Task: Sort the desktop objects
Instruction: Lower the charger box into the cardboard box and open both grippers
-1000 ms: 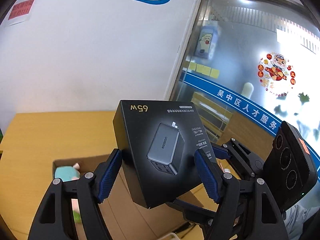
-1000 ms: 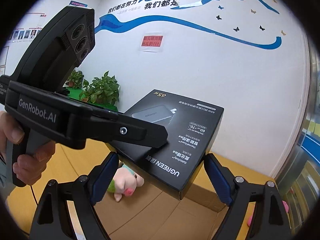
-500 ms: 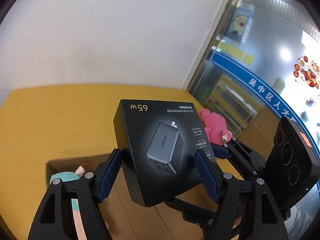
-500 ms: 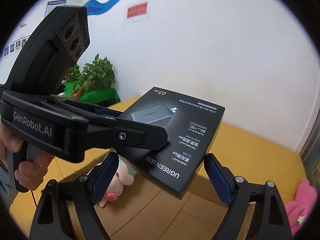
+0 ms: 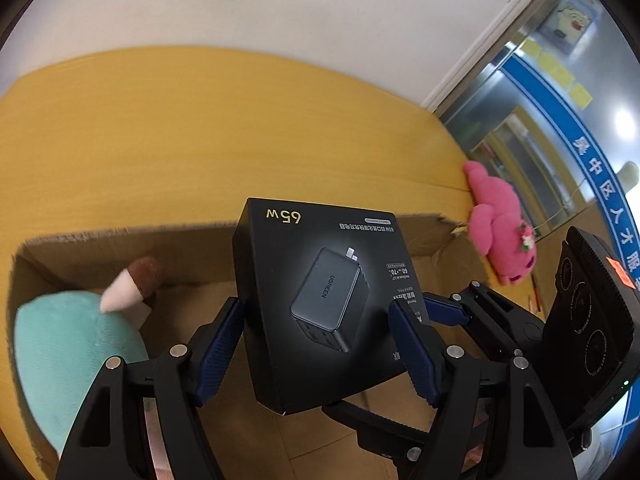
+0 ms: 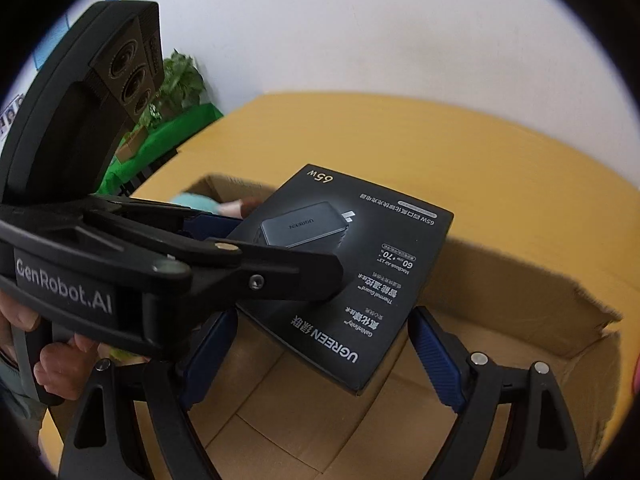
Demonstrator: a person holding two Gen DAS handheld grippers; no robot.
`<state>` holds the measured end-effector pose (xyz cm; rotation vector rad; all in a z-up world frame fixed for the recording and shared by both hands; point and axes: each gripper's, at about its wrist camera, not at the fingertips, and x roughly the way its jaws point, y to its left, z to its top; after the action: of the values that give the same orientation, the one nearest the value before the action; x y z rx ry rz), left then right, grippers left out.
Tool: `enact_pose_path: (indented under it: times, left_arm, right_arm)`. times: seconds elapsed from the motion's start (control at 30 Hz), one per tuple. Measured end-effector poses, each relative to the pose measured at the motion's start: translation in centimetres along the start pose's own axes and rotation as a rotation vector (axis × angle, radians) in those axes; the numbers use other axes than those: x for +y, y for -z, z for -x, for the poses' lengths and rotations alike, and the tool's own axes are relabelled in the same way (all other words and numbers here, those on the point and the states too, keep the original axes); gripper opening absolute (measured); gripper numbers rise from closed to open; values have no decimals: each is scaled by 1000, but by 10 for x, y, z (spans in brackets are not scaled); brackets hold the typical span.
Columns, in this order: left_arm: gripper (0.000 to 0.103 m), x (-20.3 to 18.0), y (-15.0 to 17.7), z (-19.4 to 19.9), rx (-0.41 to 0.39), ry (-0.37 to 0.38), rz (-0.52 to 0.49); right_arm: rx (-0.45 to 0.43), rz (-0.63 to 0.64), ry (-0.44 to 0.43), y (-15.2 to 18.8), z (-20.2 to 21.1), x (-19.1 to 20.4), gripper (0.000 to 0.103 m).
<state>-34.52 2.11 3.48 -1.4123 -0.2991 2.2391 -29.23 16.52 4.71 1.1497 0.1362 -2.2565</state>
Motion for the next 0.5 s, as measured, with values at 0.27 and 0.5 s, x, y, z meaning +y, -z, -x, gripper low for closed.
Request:
enact_pose_path:
  times: [0.27,0.5]
  left_arm:
    - [77,-3,9,-27,87,-86,-1]
    - [76,-8,11,-42,138,-161,6]
  right_arm:
    - [141,-47,-7,13,-33,-10,85]
    - [235,-71,3,23,-49,-5,85]
